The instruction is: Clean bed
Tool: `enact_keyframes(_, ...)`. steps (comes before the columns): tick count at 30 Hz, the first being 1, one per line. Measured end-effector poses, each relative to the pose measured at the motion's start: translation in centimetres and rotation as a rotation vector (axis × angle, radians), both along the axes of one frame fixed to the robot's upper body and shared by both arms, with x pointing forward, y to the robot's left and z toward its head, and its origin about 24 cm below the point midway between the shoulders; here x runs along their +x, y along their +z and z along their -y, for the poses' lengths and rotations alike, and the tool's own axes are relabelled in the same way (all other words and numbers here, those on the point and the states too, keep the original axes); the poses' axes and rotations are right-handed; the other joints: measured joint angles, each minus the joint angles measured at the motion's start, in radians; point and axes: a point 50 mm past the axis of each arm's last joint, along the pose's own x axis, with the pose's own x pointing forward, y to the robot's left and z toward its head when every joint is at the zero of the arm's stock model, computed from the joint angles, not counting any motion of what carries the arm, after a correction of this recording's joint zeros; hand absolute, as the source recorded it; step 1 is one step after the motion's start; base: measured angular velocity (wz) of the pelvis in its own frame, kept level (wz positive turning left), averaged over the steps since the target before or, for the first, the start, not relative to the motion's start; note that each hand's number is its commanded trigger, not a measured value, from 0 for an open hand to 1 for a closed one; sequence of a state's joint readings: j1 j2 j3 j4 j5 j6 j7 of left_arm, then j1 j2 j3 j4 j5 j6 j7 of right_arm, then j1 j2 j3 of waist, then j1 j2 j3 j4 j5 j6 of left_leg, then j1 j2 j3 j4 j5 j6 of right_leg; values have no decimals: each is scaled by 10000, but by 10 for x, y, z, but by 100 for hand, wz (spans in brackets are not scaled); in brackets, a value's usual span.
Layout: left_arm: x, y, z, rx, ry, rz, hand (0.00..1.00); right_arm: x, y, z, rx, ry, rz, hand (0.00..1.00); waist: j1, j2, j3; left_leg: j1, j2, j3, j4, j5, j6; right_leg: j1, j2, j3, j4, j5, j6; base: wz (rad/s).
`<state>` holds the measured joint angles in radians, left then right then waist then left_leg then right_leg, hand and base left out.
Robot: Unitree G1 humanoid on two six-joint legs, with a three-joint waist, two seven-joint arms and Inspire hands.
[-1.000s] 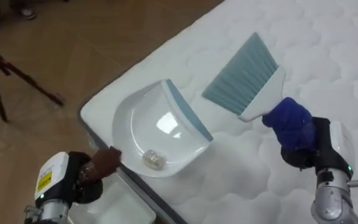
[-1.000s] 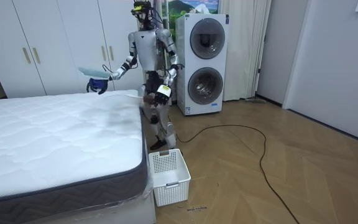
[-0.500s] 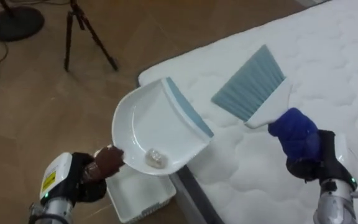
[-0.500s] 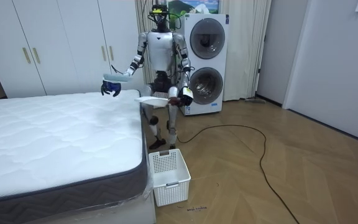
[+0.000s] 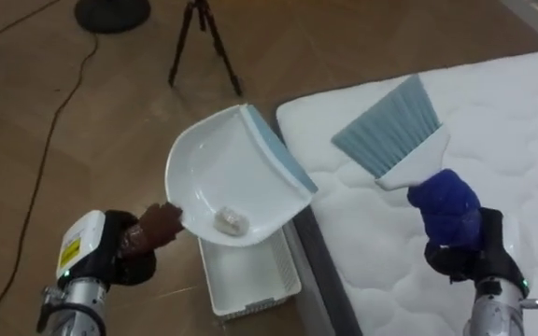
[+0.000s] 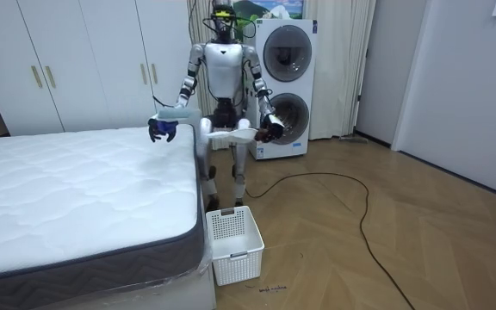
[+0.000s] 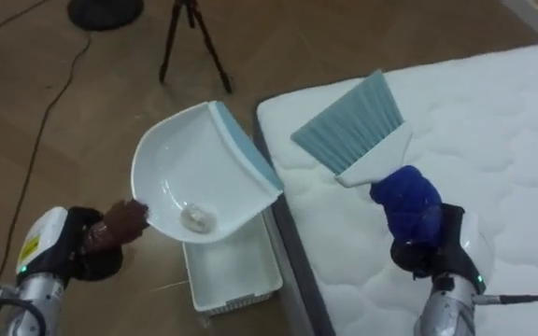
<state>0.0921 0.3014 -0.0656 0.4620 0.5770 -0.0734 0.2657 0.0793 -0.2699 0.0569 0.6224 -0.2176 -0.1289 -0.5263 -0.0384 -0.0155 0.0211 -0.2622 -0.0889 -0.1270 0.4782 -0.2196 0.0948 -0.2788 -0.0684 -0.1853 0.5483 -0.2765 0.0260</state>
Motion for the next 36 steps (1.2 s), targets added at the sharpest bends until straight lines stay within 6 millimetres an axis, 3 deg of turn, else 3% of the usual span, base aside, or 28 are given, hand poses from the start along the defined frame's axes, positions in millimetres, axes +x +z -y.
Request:
enact_keyframes(1, 1, 0, 0, 117, -175, -34, 100, -1, 0, 1, 47, -167, 40, 0, -176, -67, -16, -16, -189, -281, 67, 0, -16, -134, 98, 417, -720, 326, 44, 106)
enact_keyframes(2, 2, 0, 1, 163, -310, -63, 100, -1, 0, 2, -29, -301, 99, 0, -251, -113, -42, -97, -374, -379, 235, -94, -97, -203, 104, 557, -973, 862, -140, 104)
enact_keyframes(3, 2, 1, 2, 163, -346, -54, 100, -2, 0, 3, -91, -361, 127, 0, -337, -65, -58, -181, -347, -206, 358, -180, -132, -175, 102, 493, -976, 1082, -279, 93)
enact_keyframes(4, 4, 2, 3, 165, -450, 13, 100, -3, 0, 4, -182, -476, 165, 0, -383, 108, -93, -357, 41, 556, 439, -295, -138, -177, 113, 199, -950, 970, -341, 71)
enact_keyframes(5, 7, 3, 2, 212, -505, 103, 100, -3, 0, 3, -221, -497, 201, 0, -308, 200, -64, -448, 315, 1144, 422, -343, -154, -216, 130, 43, -927, 979, -434, 56)
enact_keyframes(7, 10, 4, -2, 328, -452, 133, 100, -2, 0, 1, -216, -384, 213, 0, -273, 262, -48, -548, 417, 1427, 372, -361, -175, -366, 93, -34, -751, 833, -535, 40)
enact_keyframes(12, 20, -3, -10, 296, 78, -215, 100, 4, -3, 2, -245, -376, 20, 0, -222, 315, -3, -961, 402, 1833, 436, -361, -173, -1051, -1, 354, -102, 551, -539, 10)
enact_keyframes(19, 38, 11, -33, 1295, 304, 42, 100, 0, -8, 4, -735, -42, -457, 0, -471, 537, 174, -2129, 280, 2016, 1125, -601, -16, -2336, -191, 524, 944, 271, -432, 0)
enact_keyframes(22, 45, 20, -41, 1803, 288, 288, 100, -5, -12, 8, -910, 73, -851, 0, -516, 761, 276, -2601, 245, 2104, 1398, -631, 41, -2884, -284, 656, 1270, 255, -414, -5)
enact_keyframes(27, 57, 37, -59, 2813, 351, 318, 100, -6, -9, 13, -1145, 268, -808, 0, -809, 914, 276, -3288, 33, 2285, 1844, -647, 71, -3850, -603, 784, 2242, -45, -444, 6)
enact_keyframes(31, 75, 50, -61, 3571, -23, 299, 100, 1, 1, 18, -1544, 631, -448, 0, -1064, 1225, 264, -3559, -160, 2355, 1935, -612, 105, -4232, -827, 902, 2550, -185, -431, 7)
enact_keyframes(33, 77, 54, -66, 4113, -245, 71, 100, 4, 5, 18, -1698, 881, -376, 0, -1210, 1313, 260, -3578, -190, 2491, 1967, -612, 106, -4341, -871, 1029, 2701, -244, -414, -7)
enact_keyframes(36, 76, 57, -75, 5043, -585, -527, 100, 9, 9, 16, -1810, 1104, -156, 0, -1573, 1637, 271, -3611, -193, 2532, 1963, -613, 107, -4384, -887, 1036, 2705, -262, -404, -1)
